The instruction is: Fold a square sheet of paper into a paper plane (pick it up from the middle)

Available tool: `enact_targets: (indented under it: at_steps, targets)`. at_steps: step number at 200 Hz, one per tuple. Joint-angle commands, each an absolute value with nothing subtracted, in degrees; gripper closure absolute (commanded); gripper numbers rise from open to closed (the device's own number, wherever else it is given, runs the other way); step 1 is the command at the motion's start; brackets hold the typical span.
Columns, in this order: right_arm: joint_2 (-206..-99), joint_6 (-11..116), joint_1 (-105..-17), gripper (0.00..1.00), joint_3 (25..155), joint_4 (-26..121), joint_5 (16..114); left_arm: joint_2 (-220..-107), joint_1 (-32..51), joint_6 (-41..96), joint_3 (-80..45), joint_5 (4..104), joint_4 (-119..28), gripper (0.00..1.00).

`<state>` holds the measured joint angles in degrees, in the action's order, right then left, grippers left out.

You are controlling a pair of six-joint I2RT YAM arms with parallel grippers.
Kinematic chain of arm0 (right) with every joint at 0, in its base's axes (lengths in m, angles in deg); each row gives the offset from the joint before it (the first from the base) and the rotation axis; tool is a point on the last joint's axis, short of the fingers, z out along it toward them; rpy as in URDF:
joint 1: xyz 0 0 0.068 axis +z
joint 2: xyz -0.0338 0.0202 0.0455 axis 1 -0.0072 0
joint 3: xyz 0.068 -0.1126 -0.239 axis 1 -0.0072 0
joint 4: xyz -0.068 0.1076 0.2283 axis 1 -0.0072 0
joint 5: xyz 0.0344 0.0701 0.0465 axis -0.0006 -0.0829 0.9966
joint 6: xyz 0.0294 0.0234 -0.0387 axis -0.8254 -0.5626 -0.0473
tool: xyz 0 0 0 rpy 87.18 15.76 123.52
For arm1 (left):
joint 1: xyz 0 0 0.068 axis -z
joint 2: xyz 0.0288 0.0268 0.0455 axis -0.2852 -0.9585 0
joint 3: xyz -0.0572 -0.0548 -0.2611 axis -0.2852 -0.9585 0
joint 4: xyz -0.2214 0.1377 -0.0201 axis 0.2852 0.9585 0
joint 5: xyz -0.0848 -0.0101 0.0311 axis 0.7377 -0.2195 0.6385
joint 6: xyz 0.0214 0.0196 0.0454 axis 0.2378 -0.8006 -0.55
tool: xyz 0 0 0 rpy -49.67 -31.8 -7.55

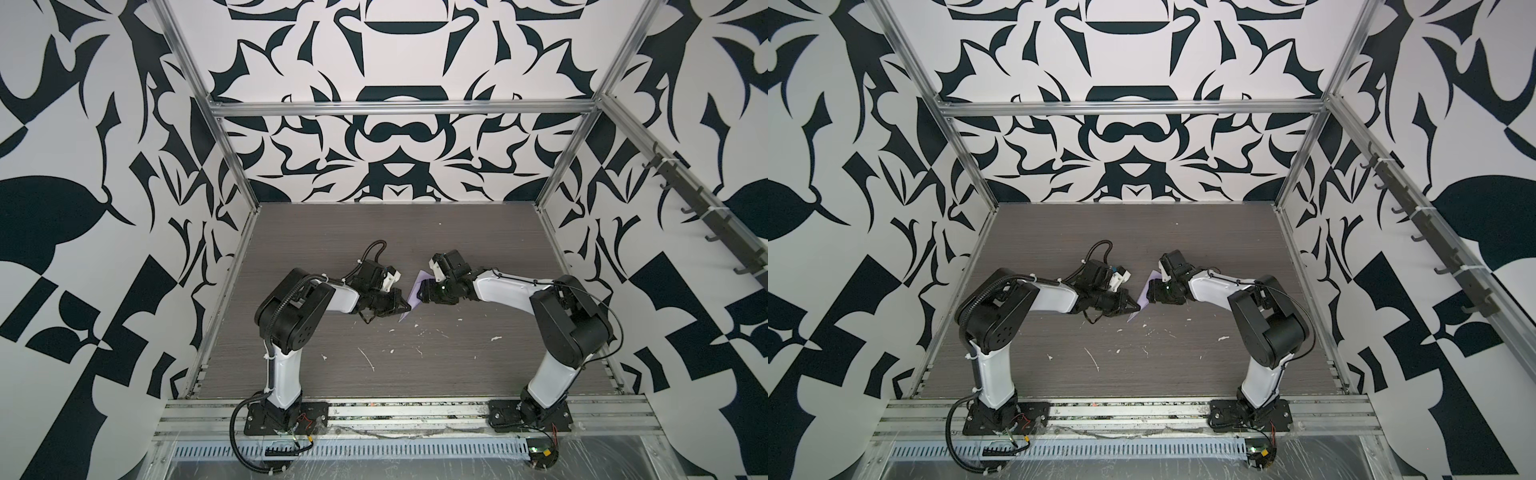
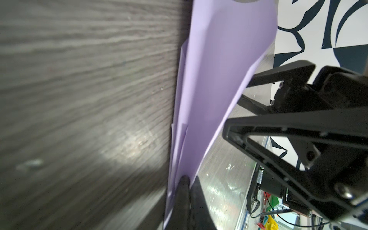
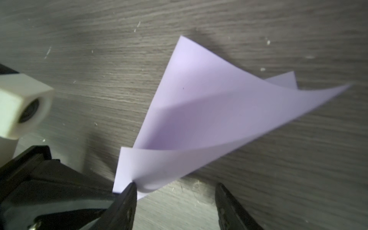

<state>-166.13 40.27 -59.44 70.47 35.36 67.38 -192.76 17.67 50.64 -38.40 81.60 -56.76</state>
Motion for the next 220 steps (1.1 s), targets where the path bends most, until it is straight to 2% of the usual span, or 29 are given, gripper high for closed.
enact_targets:
  at_steps: [1,93,161,220]
  targets:
    - [-168.2,40.4,-58.7,0.34,71.5,29.2,63.2,-194.8,16.9,52.4,-39.2,81.7,-56.3,1.0]
    - [-166.7,45.2,-58.9,0.31,67.4,33.5,69.4,-195.6,15.4,55.5,-40.5,81.1,-58.1,1.0]
    - [-171.6,42.7,-58.9,0.39,72.2,27.1,63.7,-196.1,15.5,55.5,-40.2,81.0,-57.7,1.0]
    - [-173.9,42.3,-58.4,0.39,74.2,23.3,60.0,-196.4,15.4,55.5,-39.7,80.8,-56.6,1.0]
